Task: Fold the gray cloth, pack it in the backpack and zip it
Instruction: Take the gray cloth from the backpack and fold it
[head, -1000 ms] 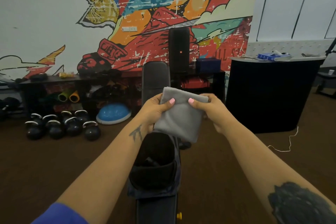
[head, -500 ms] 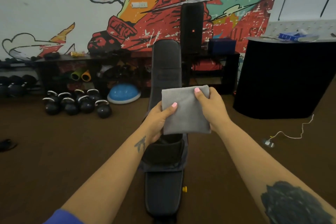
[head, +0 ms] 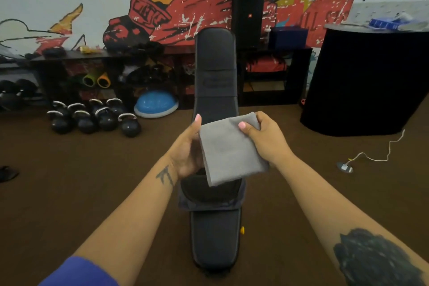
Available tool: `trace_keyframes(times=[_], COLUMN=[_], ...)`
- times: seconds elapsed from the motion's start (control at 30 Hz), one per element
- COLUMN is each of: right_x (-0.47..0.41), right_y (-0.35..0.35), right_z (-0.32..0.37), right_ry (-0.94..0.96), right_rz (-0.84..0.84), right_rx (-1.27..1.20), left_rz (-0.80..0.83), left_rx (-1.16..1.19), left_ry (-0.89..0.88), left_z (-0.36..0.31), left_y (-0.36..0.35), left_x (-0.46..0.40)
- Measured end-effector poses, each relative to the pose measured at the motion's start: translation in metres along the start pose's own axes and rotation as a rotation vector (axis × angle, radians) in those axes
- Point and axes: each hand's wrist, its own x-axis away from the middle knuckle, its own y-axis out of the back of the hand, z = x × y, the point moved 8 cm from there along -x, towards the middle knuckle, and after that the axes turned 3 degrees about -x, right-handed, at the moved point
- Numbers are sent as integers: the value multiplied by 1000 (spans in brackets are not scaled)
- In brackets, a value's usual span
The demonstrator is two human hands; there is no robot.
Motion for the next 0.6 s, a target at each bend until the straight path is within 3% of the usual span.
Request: trace_keyframes(times=[0.13,0.23,0.33,0.43,0.6], right_x=[-25,-44,-66,-88,-120], right_y=[-21,-54,-88,-117,-127], right_z=[-12,-30,-40,-50,-70], right_ry=[-133,-427,-494,-512,-588], right_rz=[40,122,179,124,-130], right_rx=[-206,-745,-1109,-1057,-1012], left_rz=[-80,-156,-219,-260,-210], left_rx=[-112,1,144,169,106], left_ry=[42,8,-32,-37,24], left_z=[-9,-23,-36,-40,-34], left_y=[32,63,94,123,153], left_x=[-27,-52,-74,-96,-122])
